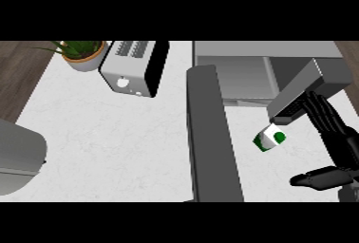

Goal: Pick up the milk, place it into the microwave and close the microwave

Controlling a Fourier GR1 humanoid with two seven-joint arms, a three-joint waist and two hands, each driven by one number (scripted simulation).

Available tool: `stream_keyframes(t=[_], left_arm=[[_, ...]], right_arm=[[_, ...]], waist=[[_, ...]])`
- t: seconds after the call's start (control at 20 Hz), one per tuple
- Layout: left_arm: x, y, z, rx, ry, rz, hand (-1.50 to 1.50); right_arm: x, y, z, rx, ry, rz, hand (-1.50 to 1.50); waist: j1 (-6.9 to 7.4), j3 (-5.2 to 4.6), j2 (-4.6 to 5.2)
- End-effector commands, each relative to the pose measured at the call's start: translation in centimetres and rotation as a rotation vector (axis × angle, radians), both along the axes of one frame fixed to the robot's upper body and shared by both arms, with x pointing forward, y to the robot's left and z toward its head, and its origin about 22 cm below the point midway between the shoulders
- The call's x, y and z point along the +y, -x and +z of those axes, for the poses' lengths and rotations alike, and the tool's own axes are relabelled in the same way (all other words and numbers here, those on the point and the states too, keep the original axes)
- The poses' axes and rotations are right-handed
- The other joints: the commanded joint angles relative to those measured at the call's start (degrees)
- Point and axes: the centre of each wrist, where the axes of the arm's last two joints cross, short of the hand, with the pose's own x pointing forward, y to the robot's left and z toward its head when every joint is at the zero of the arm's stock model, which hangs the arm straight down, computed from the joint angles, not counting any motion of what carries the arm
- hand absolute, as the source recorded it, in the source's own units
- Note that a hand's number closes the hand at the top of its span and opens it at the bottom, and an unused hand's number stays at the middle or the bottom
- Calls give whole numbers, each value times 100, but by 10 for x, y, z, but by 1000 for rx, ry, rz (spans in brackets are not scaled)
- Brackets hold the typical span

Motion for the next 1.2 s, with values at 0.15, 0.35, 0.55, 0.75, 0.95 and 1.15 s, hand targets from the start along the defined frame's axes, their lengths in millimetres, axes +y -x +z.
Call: stream_keyframes(t=[0.15,0.35,0.55,0.75,0.95,1.15], left_arm=[[-12,23,19,-73,37,-42,-150],[8,29,8,-68,55,-40,-150],[7,33,13,-77,35,-34,-150],[5,36,7,-73,61,-46,-150],[10,32,11,-57,60,-72,-150],[9,40,4,-64,54,-71,-150]], right_arm=[[-9,-5,-55,66,57,-45,-150],[-38,-5,-81,102,92,-98,-150],[-43,5,-113,107,87,-75,-150],[-33,5,-135,102,174,-70,-150],[-19,-18,-138,101,192,-42,-150],[-37,-9,-145,94,162,-63,-150]], waist=[[16,3,1],[87,6,9],[75,10,16],[119,14,23],[106,15,35],[182,23,49]])
